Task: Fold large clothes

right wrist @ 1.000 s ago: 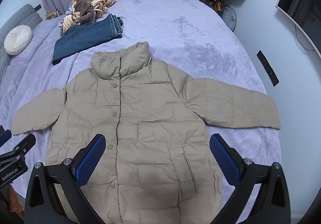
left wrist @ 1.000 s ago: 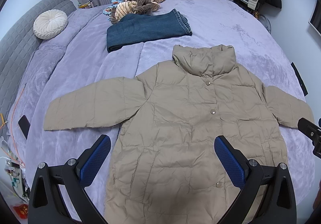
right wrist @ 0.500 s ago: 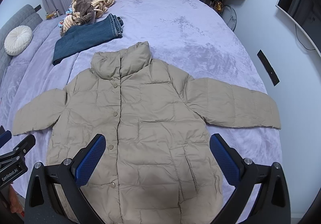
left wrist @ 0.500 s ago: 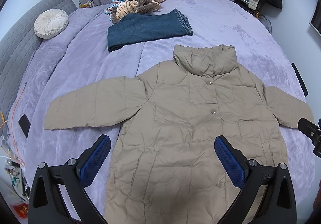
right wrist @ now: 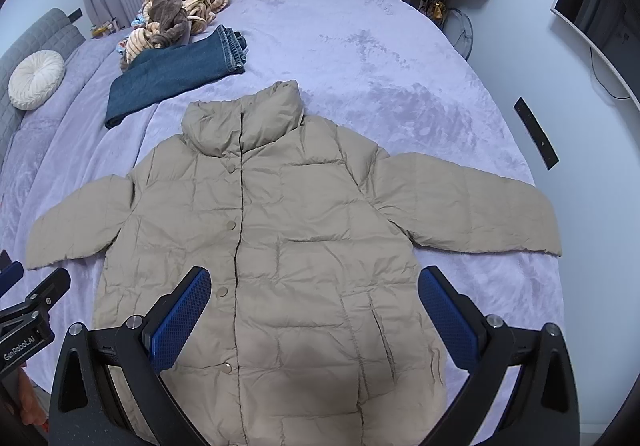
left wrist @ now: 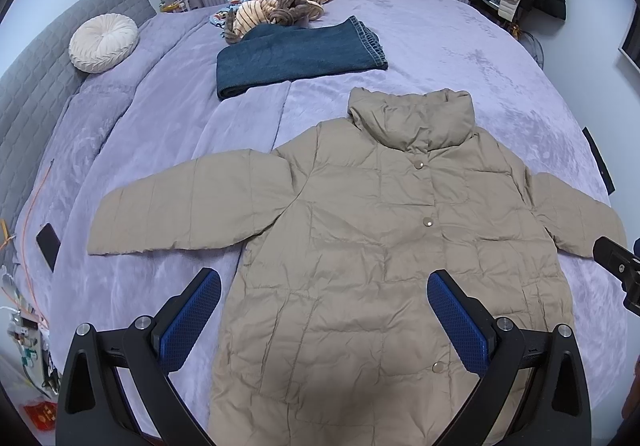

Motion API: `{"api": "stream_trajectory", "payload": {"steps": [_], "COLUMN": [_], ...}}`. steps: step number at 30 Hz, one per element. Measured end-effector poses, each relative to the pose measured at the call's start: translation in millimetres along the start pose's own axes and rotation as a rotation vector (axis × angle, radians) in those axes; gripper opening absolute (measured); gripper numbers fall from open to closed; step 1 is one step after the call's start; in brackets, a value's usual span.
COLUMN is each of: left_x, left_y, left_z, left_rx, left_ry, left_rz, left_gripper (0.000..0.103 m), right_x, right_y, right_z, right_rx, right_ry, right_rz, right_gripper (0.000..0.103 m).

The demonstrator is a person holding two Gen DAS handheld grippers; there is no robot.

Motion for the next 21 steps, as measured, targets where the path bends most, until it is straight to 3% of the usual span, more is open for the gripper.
{"api": "stream_trajectory", "payload": {"steps": [21], "left_x": [-0.5], "left_y": [1.1], "left_z": [1.4], "left_rx": [0.000], "left_ry": [0.002], "left_rz": [-0.003], "left_gripper": [0.103], "right_x": [-11.2], "right_y": [-3.0], "right_z": [-6.1], "right_rx": [0.000], "right_ry": [0.001], "right_rz": [-0.007], "right_gripper": [0.103]}}
Point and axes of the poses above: each gripper's, at about its wrist camera, not at the fingertips, and z roughly the way its jaws point, x to its right, y to its underside, the point moved 8 cm from there along z, roughly the way its jaws point, and after that the axes turned 3 degrees about z, right-handed, at the moved point
